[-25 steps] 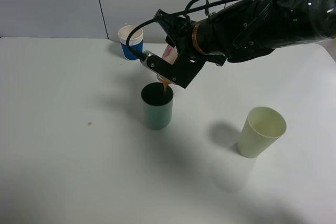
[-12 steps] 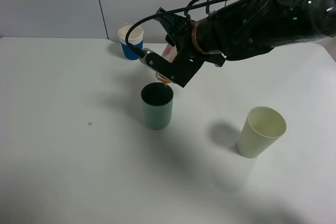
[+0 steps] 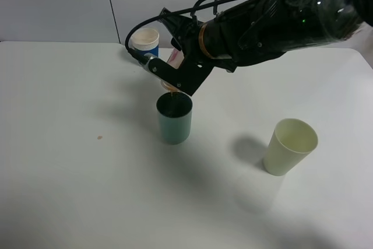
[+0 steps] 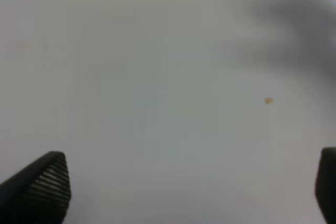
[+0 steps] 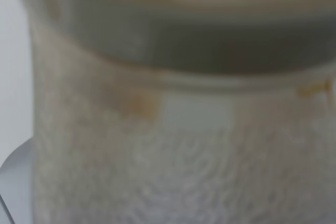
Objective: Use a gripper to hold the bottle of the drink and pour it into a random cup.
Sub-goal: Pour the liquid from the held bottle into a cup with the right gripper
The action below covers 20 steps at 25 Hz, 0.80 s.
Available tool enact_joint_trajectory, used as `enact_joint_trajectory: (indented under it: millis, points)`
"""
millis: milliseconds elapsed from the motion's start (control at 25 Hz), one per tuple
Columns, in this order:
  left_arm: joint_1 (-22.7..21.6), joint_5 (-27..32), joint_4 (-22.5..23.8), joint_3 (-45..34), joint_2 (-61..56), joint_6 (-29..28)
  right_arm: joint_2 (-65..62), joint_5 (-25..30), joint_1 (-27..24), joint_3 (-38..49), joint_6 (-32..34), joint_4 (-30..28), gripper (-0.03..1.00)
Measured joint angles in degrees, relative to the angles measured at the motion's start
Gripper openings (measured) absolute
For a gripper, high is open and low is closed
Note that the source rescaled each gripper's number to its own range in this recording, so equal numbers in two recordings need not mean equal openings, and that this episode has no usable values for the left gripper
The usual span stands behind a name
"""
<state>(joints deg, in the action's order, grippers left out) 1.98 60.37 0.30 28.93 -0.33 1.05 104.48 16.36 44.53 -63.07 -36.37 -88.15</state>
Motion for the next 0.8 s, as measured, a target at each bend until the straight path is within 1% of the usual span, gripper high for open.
enact_joint_trajectory:
  millis: [240, 600, 800]
  points:
    - [0.00, 0.00, -0.30, 0.00, 0.00, 0.00, 0.16, -0.02, 0.00, 0.00, -7.43, -0.10, 0.01]
    - [0.00, 0.00, 0.00, 0.00, 0.00, 0.00, 0.16, -0.02, 0.00, -0.21, -9.13, -0.10, 0.01]
    - [0.00, 0.00, 0.00, 0.00, 0.00, 0.00, 0.18, 0.89, 0.41, -2.25, -9.58, -0.15, 0.01]
